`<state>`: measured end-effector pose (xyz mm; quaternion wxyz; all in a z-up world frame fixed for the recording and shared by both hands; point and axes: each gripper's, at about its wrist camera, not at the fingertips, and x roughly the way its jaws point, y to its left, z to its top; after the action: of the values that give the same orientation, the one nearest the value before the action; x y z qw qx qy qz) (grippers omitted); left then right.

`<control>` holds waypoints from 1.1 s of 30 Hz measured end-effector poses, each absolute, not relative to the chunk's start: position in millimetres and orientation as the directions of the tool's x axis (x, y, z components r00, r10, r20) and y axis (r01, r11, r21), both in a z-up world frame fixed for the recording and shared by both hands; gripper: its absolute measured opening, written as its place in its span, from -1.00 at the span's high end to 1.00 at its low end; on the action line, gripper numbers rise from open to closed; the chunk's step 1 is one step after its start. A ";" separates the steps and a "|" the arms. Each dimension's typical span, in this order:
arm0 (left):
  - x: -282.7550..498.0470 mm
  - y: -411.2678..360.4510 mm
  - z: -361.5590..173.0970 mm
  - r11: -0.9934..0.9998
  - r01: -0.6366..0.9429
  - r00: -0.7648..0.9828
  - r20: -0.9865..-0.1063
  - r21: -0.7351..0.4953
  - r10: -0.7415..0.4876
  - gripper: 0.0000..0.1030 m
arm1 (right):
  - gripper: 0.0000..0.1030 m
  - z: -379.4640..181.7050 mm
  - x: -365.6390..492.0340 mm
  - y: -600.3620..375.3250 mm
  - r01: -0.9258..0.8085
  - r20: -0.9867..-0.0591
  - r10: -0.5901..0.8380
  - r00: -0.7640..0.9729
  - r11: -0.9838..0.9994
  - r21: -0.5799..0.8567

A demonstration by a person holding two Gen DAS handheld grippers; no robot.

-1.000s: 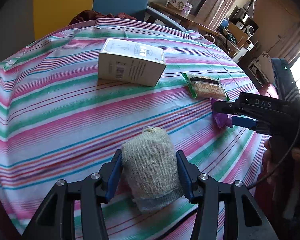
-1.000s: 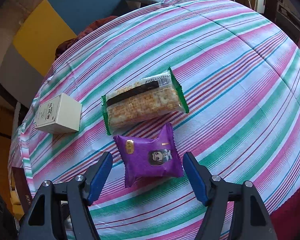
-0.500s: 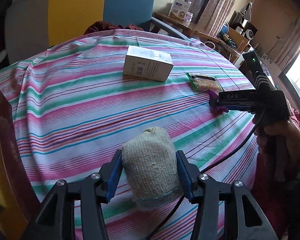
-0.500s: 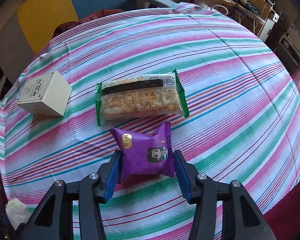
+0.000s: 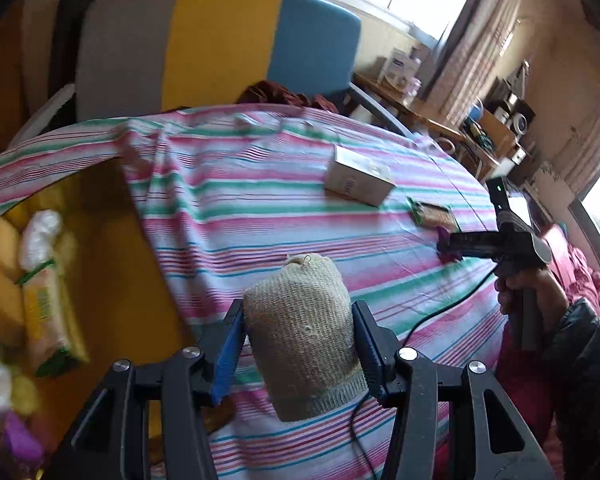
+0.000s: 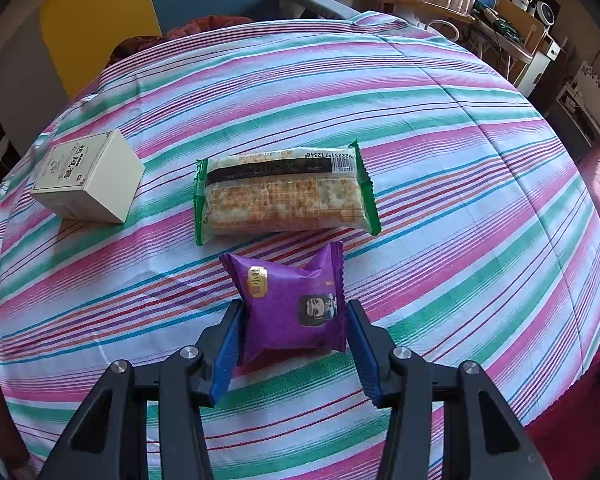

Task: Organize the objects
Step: 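Carry the knitted white roll into the gold tray and open the left tool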

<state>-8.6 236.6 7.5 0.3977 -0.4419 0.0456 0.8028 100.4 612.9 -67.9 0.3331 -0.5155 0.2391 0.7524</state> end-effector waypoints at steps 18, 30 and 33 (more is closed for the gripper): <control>-49.5 60.9 -39.4 -0.921 -0.335 -0.444 -0.828 -0.201 0.342 -0.02 | 0.10 -72.9 85.5 612.3 -0.723 -0.932 0.293 -0.214 -0.689 -0.051; -57.5 62.1 -62.8 -0.940 -0.307 -0.430 -0.859 -0.149 0.276 -0.10 | 0.14 -71.8 82.8 617.1 -0.718 -0.930 0.304 -0.208 -0.692 -0.066; -55.0 61.3 -57.0 -0.943 -0.307 -0.459 -0.848 -0.128 0.264 -0.20 | 0.15 -71.4 81.2 615.6 -0.716 -0.929 0.307 -0.207 -0.694 -0.070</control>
<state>-55.0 61.4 -57.0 0.1672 -0.4925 0.0214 0.8538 81.2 615.6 -71.4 0.3402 -0.5300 0.1929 0.7524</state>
